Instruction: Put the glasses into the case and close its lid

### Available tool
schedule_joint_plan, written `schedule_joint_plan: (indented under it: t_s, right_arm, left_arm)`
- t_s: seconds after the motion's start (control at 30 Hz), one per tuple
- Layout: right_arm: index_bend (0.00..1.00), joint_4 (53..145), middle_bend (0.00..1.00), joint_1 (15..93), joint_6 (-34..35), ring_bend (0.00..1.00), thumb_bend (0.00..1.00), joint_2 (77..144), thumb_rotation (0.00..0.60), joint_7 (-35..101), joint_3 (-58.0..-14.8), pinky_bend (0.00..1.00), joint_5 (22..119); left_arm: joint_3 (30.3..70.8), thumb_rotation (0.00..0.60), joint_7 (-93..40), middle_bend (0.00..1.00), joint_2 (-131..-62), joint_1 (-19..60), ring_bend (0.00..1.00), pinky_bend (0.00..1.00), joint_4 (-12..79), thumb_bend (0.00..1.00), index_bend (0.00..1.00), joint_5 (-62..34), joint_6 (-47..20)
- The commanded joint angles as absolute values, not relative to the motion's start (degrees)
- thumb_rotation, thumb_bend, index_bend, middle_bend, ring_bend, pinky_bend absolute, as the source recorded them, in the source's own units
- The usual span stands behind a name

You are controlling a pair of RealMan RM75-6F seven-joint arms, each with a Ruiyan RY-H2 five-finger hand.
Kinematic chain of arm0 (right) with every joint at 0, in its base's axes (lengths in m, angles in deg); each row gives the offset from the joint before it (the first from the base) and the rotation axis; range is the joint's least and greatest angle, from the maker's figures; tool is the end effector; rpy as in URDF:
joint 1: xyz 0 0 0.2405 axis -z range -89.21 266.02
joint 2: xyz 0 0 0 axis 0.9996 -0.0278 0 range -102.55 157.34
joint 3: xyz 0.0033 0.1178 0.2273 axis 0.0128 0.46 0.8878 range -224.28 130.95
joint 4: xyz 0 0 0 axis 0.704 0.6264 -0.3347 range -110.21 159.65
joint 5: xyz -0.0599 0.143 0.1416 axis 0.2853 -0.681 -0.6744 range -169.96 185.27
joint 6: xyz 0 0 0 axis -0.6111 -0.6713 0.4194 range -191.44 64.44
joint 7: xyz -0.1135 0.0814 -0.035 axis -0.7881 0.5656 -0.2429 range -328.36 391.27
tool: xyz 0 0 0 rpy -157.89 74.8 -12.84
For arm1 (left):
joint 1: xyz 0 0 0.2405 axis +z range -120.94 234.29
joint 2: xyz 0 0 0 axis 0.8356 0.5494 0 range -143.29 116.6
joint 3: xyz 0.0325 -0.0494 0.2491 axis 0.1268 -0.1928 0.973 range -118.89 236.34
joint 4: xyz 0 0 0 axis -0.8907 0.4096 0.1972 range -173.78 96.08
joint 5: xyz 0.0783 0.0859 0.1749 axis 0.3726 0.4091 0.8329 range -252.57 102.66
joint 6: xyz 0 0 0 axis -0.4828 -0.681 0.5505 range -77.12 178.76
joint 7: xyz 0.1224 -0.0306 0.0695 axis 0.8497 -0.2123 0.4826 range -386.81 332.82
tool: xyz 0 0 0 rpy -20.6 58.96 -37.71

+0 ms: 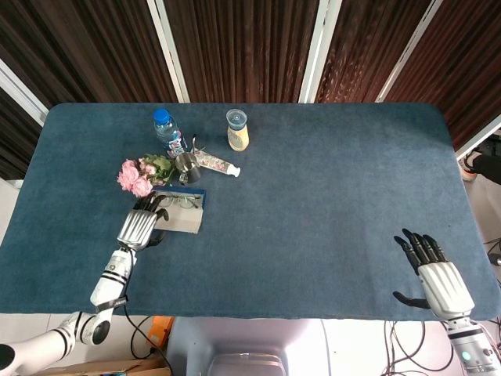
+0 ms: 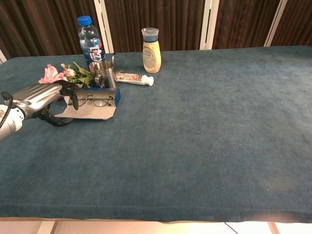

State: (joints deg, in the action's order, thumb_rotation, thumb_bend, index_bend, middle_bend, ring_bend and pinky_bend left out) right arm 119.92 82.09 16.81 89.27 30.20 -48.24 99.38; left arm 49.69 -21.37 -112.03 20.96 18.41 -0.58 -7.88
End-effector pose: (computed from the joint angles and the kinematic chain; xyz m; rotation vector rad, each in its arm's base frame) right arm -0.2981 -0.1693 0.1405 1.5814 -0.9517 0.8595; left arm -0.2383 0.3584 -0.0236 -1.6988 -0.8842 -0.8740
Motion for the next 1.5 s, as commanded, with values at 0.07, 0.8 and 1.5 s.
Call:
schedule_joint_plan:
  t_s: [0.07, 0.8, 1.5]
  right_arm:
    - [0.00, 120.0, 0.00, 82.1, 16.8, 0.00, 0.25, 89.1, 0.600, 30.4, -48.2, 0.00, 99.4]
    - [0.00, 120.0, 0.00, 82.1, 16.8, 0.00, 0.25, 88.8, 0.600, 30.6, -48.1, 0.00, 99.0]
    - [0.00, 120.2, 0.00, 82.0, 16.5, 0.00, 0.25, 89.0, 0.600, 30.2, -48.7, 0.00, 100.0]
  left_arm:
    - [48.2, 0.600, -23.3, 0.14, -114.7, 20.3, 0.05, 0.14, 15.3, 0.32, 0.46, -0.9, -9.3]
    - [48.4, 0.600, -29.7, 0.20, -120.0, 19.2, 0.07, 0.14, 6.0, 0.49, 0.70, 1.8, -11.7]
    - [52.5, 0.600, -27.1, 0.20, -101.5, 22.8, 0.07, 0.14, 39.6, 0.73, 0.71, 1.6, -9.8]
